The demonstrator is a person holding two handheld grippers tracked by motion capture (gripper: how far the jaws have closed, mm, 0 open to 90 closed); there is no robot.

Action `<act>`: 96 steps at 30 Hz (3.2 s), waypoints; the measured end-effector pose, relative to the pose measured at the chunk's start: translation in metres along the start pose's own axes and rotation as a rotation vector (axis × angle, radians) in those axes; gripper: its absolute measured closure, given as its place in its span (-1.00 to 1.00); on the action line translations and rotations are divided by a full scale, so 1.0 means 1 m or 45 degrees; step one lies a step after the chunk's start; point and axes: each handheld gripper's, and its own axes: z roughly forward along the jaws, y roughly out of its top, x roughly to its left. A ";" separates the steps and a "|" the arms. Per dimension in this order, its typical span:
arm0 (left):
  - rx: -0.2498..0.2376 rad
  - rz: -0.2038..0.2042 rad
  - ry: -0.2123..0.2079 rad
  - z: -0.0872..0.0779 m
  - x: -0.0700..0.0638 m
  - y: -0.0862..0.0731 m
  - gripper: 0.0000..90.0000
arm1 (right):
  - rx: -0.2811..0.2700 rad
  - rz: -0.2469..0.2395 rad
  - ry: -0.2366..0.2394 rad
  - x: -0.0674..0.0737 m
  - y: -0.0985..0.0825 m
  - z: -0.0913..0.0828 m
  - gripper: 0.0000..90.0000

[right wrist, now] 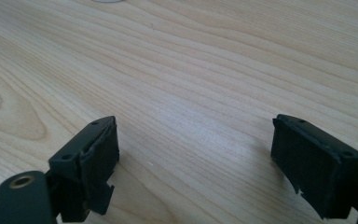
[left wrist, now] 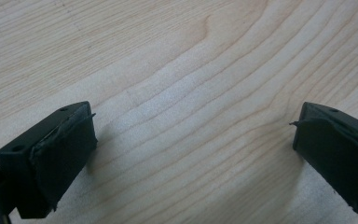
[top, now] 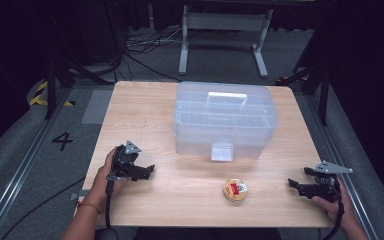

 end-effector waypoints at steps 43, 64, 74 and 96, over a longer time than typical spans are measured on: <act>-0.007 0.061 -0.041 -0.011 0.003 -0.012 -0.99 | -0.038 -0.028 0.005 -0.012 0.009 -0.006 -0.57; -0.007 0.061 -0.042 -0.011 0.003 -0.012 -0.99 | -0.219 -0.177 0.009 0.000 0.089 -0.039 -0.42; 0.000 0.036 -0.029 -0.010 0.001 -0.012 -0.99 | -0.292 -0.207 0.007 0.010 0.143 -0.044 -0.33; 0.000 0.055 -0.044 -0.010 0.002 -0.011 -0.99 | -0.331 -0.306 0.115 0.047 0.216 -0.017 -0.23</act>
